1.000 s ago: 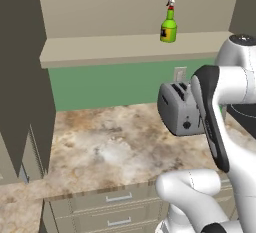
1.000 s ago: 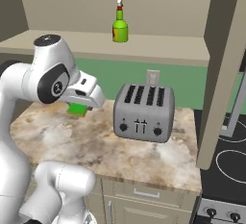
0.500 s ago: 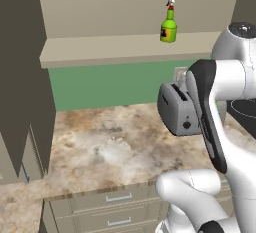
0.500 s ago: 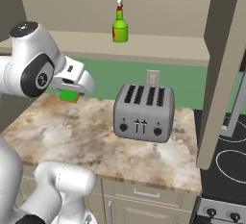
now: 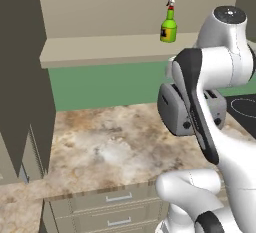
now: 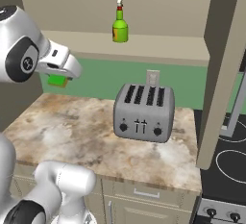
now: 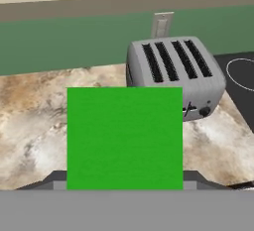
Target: Pick up the spray and sponge from the sink, and place them back in the cabinet, and close the cabinet doors.
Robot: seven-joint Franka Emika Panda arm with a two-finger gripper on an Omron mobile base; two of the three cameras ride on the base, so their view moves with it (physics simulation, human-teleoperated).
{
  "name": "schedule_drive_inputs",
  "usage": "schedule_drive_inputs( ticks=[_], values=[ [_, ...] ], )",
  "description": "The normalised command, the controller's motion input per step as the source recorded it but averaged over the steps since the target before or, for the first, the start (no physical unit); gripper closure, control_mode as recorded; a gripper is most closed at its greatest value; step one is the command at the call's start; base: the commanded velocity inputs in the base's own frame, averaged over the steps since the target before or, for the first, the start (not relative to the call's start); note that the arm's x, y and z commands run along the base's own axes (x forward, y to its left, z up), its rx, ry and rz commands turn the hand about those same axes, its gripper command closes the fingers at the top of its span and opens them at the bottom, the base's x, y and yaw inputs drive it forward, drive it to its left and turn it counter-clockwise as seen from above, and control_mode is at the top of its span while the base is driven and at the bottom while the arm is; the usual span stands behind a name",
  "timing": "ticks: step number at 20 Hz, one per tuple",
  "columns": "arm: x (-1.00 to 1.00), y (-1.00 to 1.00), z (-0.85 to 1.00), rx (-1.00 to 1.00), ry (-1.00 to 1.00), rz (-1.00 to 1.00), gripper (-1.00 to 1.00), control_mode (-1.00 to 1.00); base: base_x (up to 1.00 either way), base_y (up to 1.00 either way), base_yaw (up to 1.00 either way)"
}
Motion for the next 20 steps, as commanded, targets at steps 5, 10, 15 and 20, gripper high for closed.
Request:
schedule_drive_inputs(
  ticks=[5,10,15,20],
  values=[
    [0.28,0.25,0.32,0.0,-0.06,0.01,1.0,-1.0,0.0,0.0,0.0],
    [0.42,0.1,0.25,0.0,-0.04,0.05,1.0,-1.0,0.0,0.0,0.0],
    [0.55,0.06,0.01,0.0,-0.02,0.07,1.0,-1.0,0.0,0.0,0.0],
    [0.51,0.13,0.0,-0.01,-0.04,0.07,1.0,-1.0,0.0,0.0,0.0]
  ],
)
